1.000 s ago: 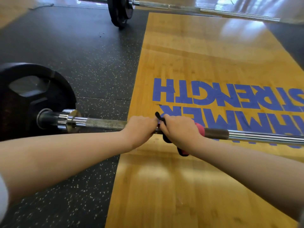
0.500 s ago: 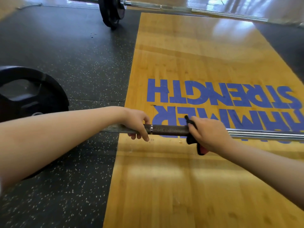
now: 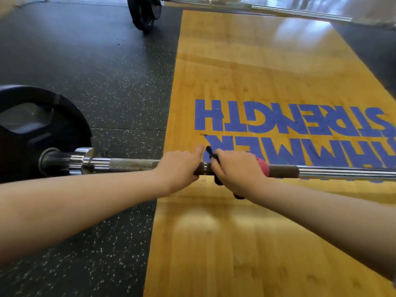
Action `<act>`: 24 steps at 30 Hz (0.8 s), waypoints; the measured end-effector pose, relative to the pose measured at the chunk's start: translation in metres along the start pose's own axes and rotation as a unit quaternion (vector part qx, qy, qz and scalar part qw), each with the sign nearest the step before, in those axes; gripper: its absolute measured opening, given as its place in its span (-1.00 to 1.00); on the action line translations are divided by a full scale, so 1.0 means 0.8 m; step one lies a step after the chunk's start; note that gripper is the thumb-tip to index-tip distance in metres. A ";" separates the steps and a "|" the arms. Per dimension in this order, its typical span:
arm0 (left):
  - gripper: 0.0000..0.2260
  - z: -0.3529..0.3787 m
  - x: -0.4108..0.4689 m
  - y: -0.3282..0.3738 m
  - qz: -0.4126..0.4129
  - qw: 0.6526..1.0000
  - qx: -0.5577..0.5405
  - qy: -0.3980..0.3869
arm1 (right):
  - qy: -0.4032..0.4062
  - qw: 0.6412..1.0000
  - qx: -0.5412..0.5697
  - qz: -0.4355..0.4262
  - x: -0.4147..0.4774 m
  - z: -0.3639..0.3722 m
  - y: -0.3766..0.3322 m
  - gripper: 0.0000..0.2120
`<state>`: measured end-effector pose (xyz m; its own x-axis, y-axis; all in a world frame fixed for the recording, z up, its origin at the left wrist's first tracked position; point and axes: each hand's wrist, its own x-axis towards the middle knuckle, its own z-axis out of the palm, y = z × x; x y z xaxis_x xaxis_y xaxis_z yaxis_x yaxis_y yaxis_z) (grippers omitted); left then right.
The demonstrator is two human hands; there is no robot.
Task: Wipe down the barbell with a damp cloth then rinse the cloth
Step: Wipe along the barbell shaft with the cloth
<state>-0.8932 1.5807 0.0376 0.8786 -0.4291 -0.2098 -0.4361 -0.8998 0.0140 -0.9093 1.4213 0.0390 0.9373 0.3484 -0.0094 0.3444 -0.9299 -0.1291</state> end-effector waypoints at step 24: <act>-0.46 -0.032 0.045 0.094 0.122 0.976 -0.176 -0.044 | 0.083 0.996 -0.017 0.024 -0.061 -0.019 0.145 -0.80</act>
<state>-0.8898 1.4955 0.0560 0.7302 -0.6390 -0.2418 -0.5222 -0.7502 0.4056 -0.9146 1.2944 0.0395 0.9480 0.2812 0.1491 0.2971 -0.9498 -0.0982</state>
